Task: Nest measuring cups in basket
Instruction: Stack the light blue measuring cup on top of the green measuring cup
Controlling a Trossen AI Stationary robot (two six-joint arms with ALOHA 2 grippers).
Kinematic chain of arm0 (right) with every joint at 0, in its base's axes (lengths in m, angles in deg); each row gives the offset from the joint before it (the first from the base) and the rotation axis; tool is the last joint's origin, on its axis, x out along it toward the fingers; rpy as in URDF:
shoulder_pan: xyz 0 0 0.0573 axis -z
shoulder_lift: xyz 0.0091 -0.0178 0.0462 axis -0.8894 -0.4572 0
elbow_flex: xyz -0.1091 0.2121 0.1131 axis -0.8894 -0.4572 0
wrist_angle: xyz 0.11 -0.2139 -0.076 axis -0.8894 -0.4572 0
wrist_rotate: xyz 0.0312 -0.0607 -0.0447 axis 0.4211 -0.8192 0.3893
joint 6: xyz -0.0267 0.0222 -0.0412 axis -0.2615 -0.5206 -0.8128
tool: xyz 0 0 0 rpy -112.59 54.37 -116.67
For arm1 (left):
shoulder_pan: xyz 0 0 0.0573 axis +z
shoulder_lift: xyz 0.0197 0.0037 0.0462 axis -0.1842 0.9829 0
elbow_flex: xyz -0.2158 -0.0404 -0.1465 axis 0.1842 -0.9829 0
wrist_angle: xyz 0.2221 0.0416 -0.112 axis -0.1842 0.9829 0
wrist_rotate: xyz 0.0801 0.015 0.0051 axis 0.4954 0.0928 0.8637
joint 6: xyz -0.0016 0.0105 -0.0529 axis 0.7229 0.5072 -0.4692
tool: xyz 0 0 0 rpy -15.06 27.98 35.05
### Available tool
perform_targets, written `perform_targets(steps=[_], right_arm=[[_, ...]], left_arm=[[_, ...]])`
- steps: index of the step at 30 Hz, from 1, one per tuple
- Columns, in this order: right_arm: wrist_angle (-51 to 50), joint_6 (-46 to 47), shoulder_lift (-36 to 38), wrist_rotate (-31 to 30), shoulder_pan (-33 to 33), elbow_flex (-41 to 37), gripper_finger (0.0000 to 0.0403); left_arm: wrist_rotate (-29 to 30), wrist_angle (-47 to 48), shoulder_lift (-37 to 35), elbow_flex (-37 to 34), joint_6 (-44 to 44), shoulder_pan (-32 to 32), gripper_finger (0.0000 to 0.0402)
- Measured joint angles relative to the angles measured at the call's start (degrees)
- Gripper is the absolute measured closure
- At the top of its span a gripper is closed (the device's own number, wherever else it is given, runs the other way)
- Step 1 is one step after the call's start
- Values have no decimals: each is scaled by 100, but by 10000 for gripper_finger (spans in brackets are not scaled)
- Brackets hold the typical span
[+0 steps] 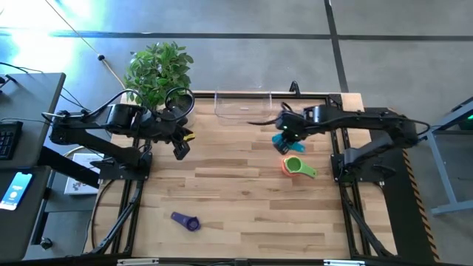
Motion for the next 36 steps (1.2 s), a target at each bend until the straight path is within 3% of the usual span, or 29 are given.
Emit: perform_targets(steps=[8,17,36], right_arm=[[204,818,720,408,-22,-911,402],[159,1424,715,831,-337,-1499,402],[265,1654,711,838,-581,-2104,402]], left_arm=[[1,-2,0,0,0,0,326],[2,-2,2,0,-2,0,326],[9,-2,2,0,2,0,326]])
